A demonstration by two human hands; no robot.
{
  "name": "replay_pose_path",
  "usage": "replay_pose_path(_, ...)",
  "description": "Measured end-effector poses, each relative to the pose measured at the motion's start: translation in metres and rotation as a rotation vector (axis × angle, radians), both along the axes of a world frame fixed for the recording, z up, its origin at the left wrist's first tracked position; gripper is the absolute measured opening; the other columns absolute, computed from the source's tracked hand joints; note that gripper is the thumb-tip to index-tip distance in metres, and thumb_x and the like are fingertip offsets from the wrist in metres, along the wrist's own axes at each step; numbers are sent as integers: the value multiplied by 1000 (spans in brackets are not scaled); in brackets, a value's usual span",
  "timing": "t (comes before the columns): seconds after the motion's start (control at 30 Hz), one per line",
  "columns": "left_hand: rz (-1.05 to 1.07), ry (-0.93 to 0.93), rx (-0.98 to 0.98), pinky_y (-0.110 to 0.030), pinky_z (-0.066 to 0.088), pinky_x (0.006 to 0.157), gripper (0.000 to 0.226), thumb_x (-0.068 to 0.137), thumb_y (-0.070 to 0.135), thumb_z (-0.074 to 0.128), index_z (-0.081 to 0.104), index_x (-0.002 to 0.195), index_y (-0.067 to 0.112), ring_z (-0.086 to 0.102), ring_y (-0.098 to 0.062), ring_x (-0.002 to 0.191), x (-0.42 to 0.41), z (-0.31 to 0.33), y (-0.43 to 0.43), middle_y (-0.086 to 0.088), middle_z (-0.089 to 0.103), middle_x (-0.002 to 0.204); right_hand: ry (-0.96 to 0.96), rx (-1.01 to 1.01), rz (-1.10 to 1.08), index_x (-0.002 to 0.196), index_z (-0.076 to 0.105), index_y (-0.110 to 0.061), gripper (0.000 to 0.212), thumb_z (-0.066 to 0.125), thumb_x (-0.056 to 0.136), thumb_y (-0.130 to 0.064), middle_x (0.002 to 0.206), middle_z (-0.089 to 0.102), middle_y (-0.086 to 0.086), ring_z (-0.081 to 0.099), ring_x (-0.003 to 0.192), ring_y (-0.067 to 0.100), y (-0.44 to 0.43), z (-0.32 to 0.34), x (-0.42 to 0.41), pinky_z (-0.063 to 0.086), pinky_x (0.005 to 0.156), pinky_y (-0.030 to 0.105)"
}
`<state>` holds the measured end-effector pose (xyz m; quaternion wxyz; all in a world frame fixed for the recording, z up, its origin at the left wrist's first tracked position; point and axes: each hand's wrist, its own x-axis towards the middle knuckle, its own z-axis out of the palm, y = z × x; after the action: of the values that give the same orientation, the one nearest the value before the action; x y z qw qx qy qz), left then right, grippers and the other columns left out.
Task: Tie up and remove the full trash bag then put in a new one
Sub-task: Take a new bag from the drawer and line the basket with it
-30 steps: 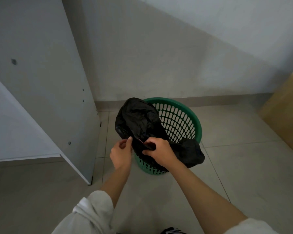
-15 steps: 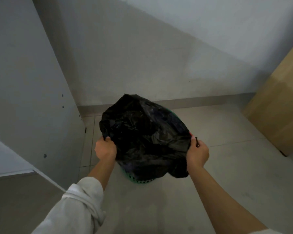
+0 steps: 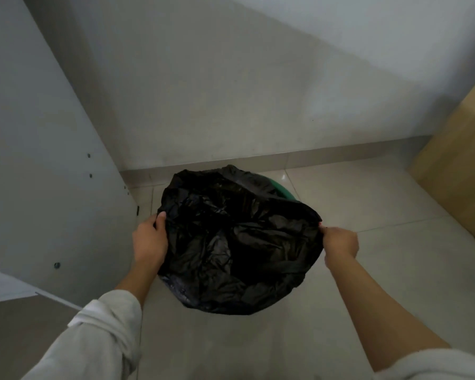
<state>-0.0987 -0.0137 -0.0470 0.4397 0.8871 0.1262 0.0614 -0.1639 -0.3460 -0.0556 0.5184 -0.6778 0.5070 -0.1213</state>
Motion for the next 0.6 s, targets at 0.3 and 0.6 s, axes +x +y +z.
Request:
replay_pose_path(0.3, 42, -15, 25, -36, 40, 77, 40, 100, 28, 39, 63, 106, -3, 57, -42, 98, -2, 1, -15, -29, 64, 102, -435, -247, 327, 112, 46, -19, 34, 54, 85, -1, 108, 60, 3, 57, 100, 17, 41, 29, -5, 44, 82, 25)
replay_pose_path(0.6, 18, -11, 42, -33, 38, 70, 42, 100, 31, 38, 64, 98, -2, 59, -39, 89, 1, -4, 0, -23, 63, 88, -417, -819, 600, 97, 73, -10, 18, 66, 86, -23, 82, 70, 5, 64, 72, 19, 52, 26, 4, 40, 62, 10)
